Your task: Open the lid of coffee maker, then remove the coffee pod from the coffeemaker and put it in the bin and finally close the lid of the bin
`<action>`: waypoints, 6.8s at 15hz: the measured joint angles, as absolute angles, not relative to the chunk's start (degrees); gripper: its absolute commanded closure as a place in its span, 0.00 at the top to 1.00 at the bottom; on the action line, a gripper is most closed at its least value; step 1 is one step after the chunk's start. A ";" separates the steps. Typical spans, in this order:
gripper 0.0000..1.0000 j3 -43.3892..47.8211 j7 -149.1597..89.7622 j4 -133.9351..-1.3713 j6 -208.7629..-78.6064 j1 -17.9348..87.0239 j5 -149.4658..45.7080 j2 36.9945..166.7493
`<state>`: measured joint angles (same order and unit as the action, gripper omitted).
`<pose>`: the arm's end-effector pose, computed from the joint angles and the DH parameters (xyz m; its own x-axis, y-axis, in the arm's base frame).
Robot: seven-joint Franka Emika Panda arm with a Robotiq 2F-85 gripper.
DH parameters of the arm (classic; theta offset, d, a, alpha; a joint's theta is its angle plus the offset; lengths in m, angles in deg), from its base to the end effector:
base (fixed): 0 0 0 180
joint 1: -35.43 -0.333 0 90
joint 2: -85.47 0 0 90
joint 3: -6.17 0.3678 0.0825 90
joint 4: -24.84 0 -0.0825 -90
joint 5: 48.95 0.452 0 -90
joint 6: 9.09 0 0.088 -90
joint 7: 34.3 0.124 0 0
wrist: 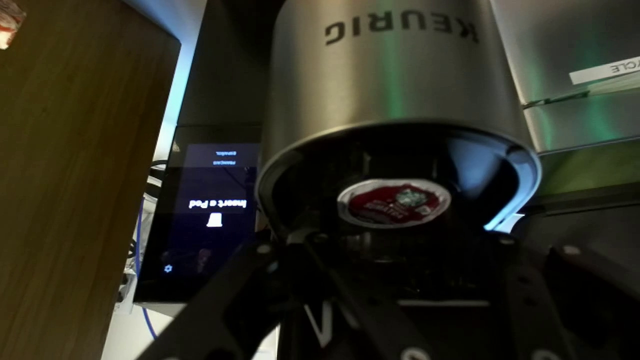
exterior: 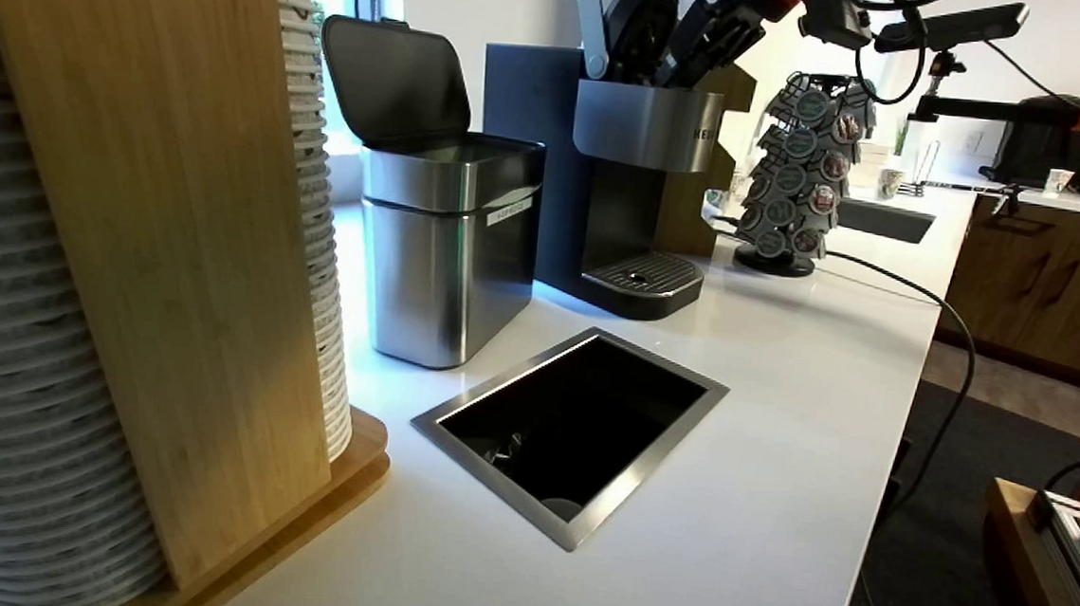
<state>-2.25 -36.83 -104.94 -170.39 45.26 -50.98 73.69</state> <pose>0.5623 -0.1884 0.5393 0.7094 -0.1713 0.6837 -0.2633 -0.9642 0.0316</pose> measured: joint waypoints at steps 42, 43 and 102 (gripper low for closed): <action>0.28 -0.47 -47.12 -106.43 -175.46 23.31 -40.28 70.07; 0.28 -0.96 -47.82 -105.31 -176.52 22.66 -39.84 71.68; 0.00 -23.77 -38.79 -62.49 -175.91 1.97 -41.96 105.76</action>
<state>-23.77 -38.79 -62.49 -175.91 1.97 -41.96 105.76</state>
